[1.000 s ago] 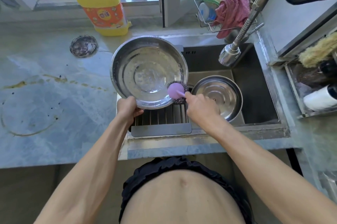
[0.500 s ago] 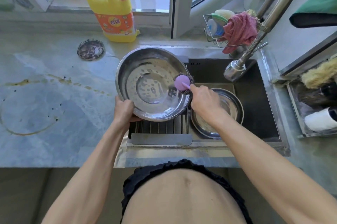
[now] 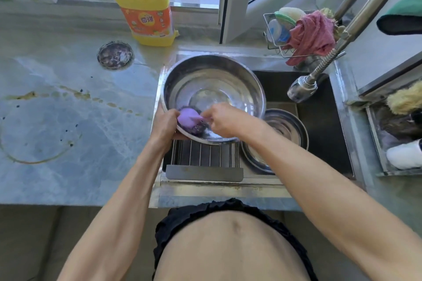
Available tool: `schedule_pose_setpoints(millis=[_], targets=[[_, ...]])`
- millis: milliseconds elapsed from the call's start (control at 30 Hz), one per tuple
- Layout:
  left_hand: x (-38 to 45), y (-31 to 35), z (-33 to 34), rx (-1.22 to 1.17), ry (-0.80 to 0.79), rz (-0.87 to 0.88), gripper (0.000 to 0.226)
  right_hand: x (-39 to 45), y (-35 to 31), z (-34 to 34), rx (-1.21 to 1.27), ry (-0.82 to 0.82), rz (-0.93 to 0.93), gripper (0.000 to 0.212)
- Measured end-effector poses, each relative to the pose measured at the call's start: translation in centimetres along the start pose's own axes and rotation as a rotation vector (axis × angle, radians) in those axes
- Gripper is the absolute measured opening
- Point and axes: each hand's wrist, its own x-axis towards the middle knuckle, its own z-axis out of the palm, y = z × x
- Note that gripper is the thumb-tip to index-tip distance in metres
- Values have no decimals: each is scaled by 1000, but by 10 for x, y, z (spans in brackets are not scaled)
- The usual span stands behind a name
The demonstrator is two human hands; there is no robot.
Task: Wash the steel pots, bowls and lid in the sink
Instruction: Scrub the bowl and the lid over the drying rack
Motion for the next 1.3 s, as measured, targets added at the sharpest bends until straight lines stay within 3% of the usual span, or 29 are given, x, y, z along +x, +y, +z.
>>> schedule_pose_setpoints(millis=[67,167,200,267,333,400,500,533,600,667,700,800,833,900,1000,1067,1133,1233,1300], targets=[[2,-1,-4,5,59,-18,67,-12,10,-11,-130,-35,169,21],[-2,0,-7,93,40,17,66,-18,42,-22,-229,167,427,36],[-5,2,-4,133,6,51,66,-14,45,-18,-193,268,417,41],[-11,7,4,209,-59,131,65,-6,32,-11,-11,379,191,54],[-11,12,8,191,-43,153,65,-4,21,-4,127,208,-14,55],[-8,13,2,145,20,118,67,-13,24,-7,54,5,32,39],[-6,15,-5,182,7,105,66,-20,49,-21,-161,196,407,39],[-7,16,-4,219,-19,127,65,-18,49,-20,-162,291,422,43],[-9,21,2,278,-54,179,65,-13,30,-15,54,317,213,51],[-9,22,4,273,-31,173,65,-11,18,-5,158,99,51,42],[-10,22,2,253,-6,150,63,-13,21,-5,102,38,78,34],[-13,22,-6,261,-7,125,65,-20,48,-16,-115,195,425,36],[-14,23,-5,287,-35,141,66,-19,50,-15,-123,284,443,42],[-18,25,2,344,-79,181,68,-14,35,-11,80,365,220,57],[-14,25,2,334,-18,178,71,-17,21,-10,221,2,-100,53],[-14,27,-2,345,20,164,69,-23,32,-15,127,-142,-93,48],[-20,33,-1,395,-26,189,65,-19,39,-18,107,11,-41,51],[-31,35,8,398,-111,220,55,-7,43,-20,26,444,115,58],[-32,34,10,335,-33,223,56,-6,53,-20,-45,500,345,48]])
